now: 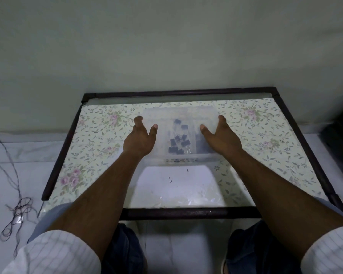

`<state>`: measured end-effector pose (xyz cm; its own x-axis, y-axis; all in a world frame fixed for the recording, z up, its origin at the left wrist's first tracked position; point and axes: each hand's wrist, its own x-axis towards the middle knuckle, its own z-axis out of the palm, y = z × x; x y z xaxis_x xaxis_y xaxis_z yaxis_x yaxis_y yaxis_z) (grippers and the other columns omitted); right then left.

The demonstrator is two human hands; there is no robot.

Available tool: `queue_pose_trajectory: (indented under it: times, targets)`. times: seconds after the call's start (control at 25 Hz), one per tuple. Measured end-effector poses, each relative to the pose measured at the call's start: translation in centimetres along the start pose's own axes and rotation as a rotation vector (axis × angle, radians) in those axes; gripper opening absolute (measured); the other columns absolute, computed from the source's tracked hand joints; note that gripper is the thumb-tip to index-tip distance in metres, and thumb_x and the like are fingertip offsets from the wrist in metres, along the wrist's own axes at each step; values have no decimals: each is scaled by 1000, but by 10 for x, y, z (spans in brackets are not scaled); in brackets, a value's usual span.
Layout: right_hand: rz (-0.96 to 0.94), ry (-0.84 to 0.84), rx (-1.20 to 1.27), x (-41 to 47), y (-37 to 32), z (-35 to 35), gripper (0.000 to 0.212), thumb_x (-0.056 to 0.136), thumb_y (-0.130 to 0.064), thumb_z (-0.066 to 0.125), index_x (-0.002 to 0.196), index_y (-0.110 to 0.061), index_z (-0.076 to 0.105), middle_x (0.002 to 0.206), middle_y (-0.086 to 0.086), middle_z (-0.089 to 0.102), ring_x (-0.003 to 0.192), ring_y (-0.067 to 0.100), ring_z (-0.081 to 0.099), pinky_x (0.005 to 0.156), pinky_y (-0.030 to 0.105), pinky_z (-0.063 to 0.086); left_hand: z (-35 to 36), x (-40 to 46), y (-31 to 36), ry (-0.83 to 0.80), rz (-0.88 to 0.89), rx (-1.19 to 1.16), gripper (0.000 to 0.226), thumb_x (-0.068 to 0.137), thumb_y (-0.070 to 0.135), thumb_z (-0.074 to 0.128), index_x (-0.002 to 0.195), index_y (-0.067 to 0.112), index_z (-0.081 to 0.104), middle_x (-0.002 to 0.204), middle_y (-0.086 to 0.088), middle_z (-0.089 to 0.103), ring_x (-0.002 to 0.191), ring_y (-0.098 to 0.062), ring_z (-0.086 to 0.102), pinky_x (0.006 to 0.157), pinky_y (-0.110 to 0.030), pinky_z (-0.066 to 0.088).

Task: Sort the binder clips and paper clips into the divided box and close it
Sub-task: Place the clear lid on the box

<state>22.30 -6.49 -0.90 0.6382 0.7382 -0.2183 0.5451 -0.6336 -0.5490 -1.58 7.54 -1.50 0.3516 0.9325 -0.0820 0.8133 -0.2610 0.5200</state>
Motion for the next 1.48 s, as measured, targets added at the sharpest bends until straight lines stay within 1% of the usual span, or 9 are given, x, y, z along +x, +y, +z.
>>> queue_pose_trajectory:
  times: [0.2, 0.4, 0.52, 0.68, 0.8, 1.08, 1.2, 1.32, 1.48]
  targets:
    - [-91, -6, -63, 33, -6, 0, 97, 93, -84, 33, 168, -29, 6, 168, 13, 38, 148, 37, 46, 116, 50, 40, -1, 30, 4, -59, 57, 161, 98, 92, 84, 34, 166, 26, 6, 155, -22, 47, 131, -46, 57, 103, -55, 48]
    - [-92, 64, -129, 36, -8, -2, 94, 92, -87, 29, 168, -35, 12, 161, 11, 49, 144, 38, 51, 112, 50, 43, 0, 39, 5, -52, 64, 177, 99, 89, 89, 30, 165, 28, 11, 156, -17, 48, 133, -43, 57, 103, -54, 48]
    - [-61, 73, -164, 38, -10, -2, 100, 87, -92, 29, 167, -35, 16, 166, 7, 43, 147, 38, 47, 114, 51, 41, -2, 42, 5, -74, 38, 176, 99, 89, 89, 28, 165, 28, 13, 157, -18, 46, 136, -43, 54, 104, -55, 46]
    - [-160, 38, -322, 41, -16, 7, 103, 82, -97, 20, 166, -39, 9, 178, -4, 1, 160, 39, 19, 121, 63, 28, 5, 34, 18, -85, 135, 393, 95, 89, 89, 15, 167, 34, 3, 176, -7, 5, 158, -44, 17, 116, -64, 33]
    - [-291, 46, -447, 41, -27, 21, 93, 88, -91, 14, 166, -41, 10, 178, -6, 3, 163, 38, 4, 125, 65, 18, 21, 30, 32, -69, 278, 504, 87, 91, 85, 12, 165, 41, 3, 177, 0, 0, 161, -40, -3, 117, -71, 22]
    - [-301, 73, -445, 35, -31, 18, 95, 89, -90, 17, 166, -35, 17, 177, -2, 14, 162, 37, 7, 123, 64, 25, 19, 28, 31, -53, 247, 468, 91, 91, 86, 17, 166, 35, 8, 177, -1, 3, 162, -34, 0, 114, -69, 30]
    - [-173, 89, -312, 9, -17, 11, 109, 87, -92, 25, 167, -19, 16, 177, 5, 10, 161, 37, 17, 121, 61, 31, 12, -4, 20, 19, 88, 306, 100, 93, 83, 31, 166, 18, 12, 175, -9, 10, 157, -40, 23, 109, -59, 45]
    - [-91, 89, -187, -22, -3, 18, 115, 89, -90, 32, 167, -10, 5, 177, 12, 8, 151, 41, 38, 113, 56, 44, 16, -37, 14, 69, -60, 146, 101, 95, 78, 38, 164, 7, 14, 168, -20, 25, 136, -44, 54, 99, -52, 53]
    - [-81, 153, -160, -29, -3, 27, 112, 93, -84, 35, 167, -7, 2, 175, 17, 12, 139, 43, 53, 106, 50, 51, 18, -46, 18, 126, -71, 137, 95, 100, 73, 29, 163, 4, 17, 159, -21, 39, 127, -44, 59, 98, -50, 53]
